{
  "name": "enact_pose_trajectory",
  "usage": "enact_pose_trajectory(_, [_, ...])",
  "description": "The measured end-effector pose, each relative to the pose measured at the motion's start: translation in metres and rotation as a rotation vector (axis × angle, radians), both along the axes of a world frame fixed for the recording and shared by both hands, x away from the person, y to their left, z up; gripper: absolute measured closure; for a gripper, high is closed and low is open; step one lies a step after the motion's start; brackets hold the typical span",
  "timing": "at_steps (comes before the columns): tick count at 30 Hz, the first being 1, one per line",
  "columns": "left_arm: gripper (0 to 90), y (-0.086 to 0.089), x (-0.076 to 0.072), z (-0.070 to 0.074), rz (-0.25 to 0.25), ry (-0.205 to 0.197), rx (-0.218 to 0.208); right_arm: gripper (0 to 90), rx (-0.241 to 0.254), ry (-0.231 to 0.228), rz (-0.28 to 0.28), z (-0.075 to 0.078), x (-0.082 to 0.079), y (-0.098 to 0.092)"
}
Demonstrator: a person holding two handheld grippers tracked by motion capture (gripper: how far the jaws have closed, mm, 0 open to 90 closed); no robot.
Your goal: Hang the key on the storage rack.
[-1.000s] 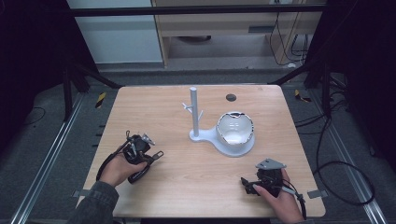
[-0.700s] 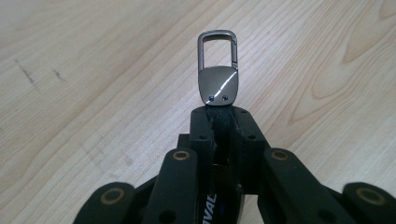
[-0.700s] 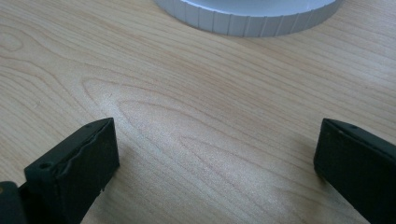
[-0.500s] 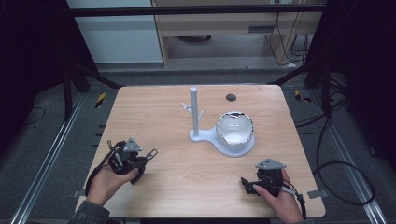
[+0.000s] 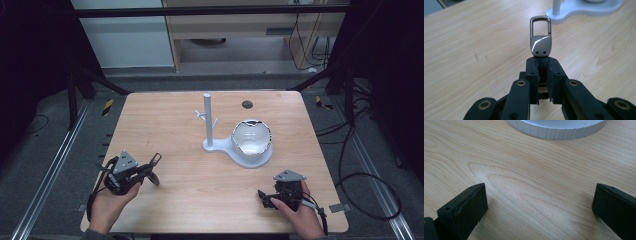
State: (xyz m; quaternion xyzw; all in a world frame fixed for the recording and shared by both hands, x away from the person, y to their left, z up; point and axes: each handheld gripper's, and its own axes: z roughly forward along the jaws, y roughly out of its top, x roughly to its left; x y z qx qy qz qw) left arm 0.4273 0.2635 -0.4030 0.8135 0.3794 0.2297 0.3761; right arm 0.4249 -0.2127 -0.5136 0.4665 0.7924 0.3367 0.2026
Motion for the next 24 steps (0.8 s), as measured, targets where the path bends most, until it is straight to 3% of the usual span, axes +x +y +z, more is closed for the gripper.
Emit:
enact_pose_trajectory(1, [80.2,0.000,0.000,0.000,0.000,0.000,0.000,0.3,0.000,0.000,0.000,0.000,0.000,0.000])
enact_pose_trajectory(2, [80.2,-0.001,0.001,0.001,0.003,-0.017,-0.039,0.3,0.000,0.000,-0.001,0.000,0.000,0.000])
enact_pose_trajectory(7, [80.2,-0.007,0.000,-0.001,-0.010,-0.038,-0.090,0.4,0.001,0.001,-0.001,0.000,0.000,0.000])
enact_pose_trajectory(16, [80.2,-0.019,0.004,0.002,-0.027,-0.056,-0.130,0.3,0.003,0.001,-0.005,0.000,0.000,0.001])
enact_pose_trajectory(17, [80.2,-0.022,0.003,0.004,-0.024,-0.078,-0.133,0.3,0.004,0.001,-0.006,0.000,0.000,0.001])
enact_pose_trajectory(24, [80.2,-0.029,0.004,0.009,-0.026,-0.104,-0.157,0.3,0.002,0.000,-0.007,0.000,0.001,0.002])
